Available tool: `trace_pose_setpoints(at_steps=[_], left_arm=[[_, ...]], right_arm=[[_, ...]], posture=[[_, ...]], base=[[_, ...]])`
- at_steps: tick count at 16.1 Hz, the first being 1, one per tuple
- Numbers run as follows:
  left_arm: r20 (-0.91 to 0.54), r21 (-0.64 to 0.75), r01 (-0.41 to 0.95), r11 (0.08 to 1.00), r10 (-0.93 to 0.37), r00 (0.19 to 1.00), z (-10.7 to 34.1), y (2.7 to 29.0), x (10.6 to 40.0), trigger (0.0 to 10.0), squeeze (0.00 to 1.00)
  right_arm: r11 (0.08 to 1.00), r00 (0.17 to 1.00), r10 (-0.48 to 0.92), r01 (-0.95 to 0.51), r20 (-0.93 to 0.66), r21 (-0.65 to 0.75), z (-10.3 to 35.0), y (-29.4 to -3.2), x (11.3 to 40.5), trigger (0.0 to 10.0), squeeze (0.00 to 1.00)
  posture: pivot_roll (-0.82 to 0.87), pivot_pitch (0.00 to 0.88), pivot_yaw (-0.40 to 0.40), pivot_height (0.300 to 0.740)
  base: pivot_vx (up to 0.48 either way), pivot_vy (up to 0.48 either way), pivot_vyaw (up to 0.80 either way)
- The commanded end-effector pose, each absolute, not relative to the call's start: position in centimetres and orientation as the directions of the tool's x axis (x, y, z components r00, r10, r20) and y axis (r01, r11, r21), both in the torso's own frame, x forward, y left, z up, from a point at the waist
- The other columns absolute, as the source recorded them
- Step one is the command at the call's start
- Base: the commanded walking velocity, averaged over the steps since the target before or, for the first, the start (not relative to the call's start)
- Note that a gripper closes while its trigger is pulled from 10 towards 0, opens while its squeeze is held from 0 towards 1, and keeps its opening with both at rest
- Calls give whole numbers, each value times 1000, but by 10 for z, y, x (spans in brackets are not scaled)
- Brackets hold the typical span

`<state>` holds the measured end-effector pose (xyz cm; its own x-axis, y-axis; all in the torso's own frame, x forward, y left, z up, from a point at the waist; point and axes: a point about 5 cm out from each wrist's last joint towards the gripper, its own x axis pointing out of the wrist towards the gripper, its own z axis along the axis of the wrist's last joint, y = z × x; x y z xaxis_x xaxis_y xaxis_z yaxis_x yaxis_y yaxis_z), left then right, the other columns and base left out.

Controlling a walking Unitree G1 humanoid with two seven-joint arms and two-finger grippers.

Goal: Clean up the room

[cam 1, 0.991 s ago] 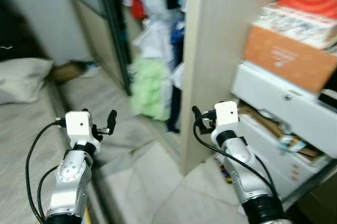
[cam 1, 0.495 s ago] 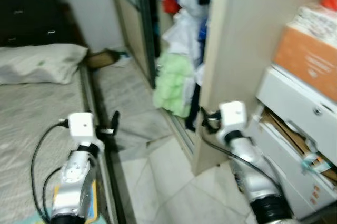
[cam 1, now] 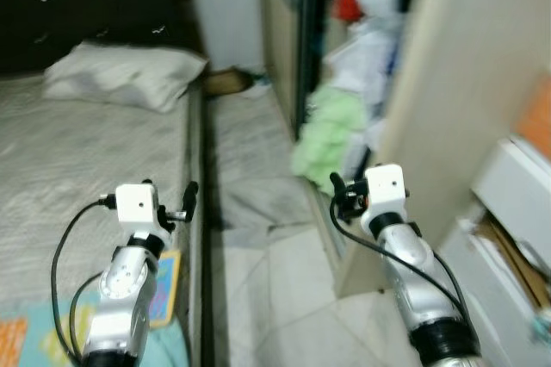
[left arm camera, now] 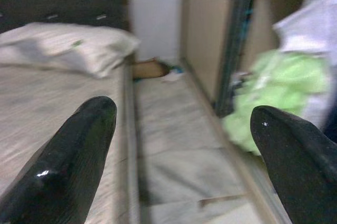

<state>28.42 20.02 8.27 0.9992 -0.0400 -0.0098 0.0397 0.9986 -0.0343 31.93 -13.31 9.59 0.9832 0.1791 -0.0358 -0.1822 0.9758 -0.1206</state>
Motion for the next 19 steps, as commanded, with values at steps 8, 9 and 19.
trace_pose_setpoints(at_steps=[8, 9, 19], left_arm=[[-7, -22, 46, 999, -46, 999, 85, 199, 286, 10000, 0], [-7, -22, 46, 999, -46, 999, 85, 199, 286, 10000, 0], [-5, -20, 39, 999, -40, 999, 86, 199, 288, 10000, 0]], right_arm=[[972, 979, 200, -201, -27, -121, 98, -129, 320, 10000, 0], [972, 979, 200, -202, -27, -121, 98, -129, 320, 10000, 0], [972, 980, 199, -200, -25, -124, 98, -129, 322, 10000, 0]], posture=[[-94, 17, 20, 740], [-94, 19, 20, 740], [-95, 24, 20, 740]], base=[[0, 0, 773], [0, 0, 775], [0, 0, 775]])
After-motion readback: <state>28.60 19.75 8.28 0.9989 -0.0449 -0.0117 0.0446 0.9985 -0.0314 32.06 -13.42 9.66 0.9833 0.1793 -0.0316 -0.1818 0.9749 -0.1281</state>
